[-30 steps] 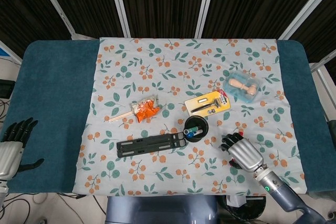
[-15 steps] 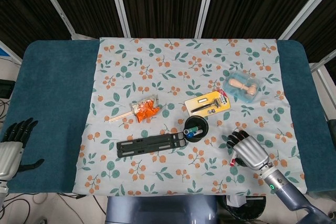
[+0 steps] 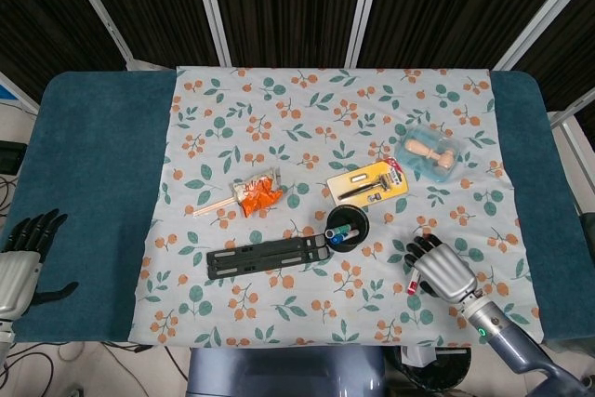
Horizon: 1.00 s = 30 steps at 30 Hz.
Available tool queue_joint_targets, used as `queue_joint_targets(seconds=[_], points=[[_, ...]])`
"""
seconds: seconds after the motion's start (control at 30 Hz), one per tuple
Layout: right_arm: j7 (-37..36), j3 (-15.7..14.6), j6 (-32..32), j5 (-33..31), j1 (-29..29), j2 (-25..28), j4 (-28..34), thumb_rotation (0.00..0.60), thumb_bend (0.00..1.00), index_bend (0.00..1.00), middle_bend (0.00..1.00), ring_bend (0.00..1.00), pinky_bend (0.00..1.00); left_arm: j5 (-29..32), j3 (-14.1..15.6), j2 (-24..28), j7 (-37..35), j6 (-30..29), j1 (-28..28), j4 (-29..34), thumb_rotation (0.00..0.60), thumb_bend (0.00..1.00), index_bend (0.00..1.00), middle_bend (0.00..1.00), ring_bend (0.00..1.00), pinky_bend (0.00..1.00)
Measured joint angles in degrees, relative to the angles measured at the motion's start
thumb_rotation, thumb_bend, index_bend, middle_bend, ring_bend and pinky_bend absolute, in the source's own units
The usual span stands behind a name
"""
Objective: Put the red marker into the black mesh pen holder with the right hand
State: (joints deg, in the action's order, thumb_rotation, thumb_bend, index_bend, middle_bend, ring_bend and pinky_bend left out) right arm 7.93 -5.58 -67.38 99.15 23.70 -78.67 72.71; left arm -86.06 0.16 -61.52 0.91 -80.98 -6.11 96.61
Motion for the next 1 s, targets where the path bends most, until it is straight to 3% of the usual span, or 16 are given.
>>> queue_joint_targets(seconds=[0.3, 0.57, 1.0], points=[[0.3, -0.1, 0.3, -0.6, -0.1, -0.5, -0.6, 0.600, 0.34, 0.50, 0.36, 0.25, 0.28, 0.2, 0.0, 0.2, -0.1, 0.2, 0.0, 0.2, 0.600, 0.02, 0.00, 0.00, 0.00, 0.00], [0.6, -0.5, 0.7, -0.7, -0.1, -0.9, -1.0, 0.600, 0.40, 0.58, 0.46, 0.32, 0.28, 0.3, 0.0, 0.2, -0.2, 0.3, 0.0, 0.3, 0.600, 0.02, 0.00, 0.00, 0.00, 0.00], [0.7, -1.0, 1.3, -1.0, -0.2, -0.8, 0.4, 0.600, 0.57, 0.65, 0.51, 0.37, 0.29, 0.3, 0.1, 0.4, -0.7, 0.4, 0.0, 0.5, 0.600, 0.02, 0.00, 0.00, 0.00, 0.00]])
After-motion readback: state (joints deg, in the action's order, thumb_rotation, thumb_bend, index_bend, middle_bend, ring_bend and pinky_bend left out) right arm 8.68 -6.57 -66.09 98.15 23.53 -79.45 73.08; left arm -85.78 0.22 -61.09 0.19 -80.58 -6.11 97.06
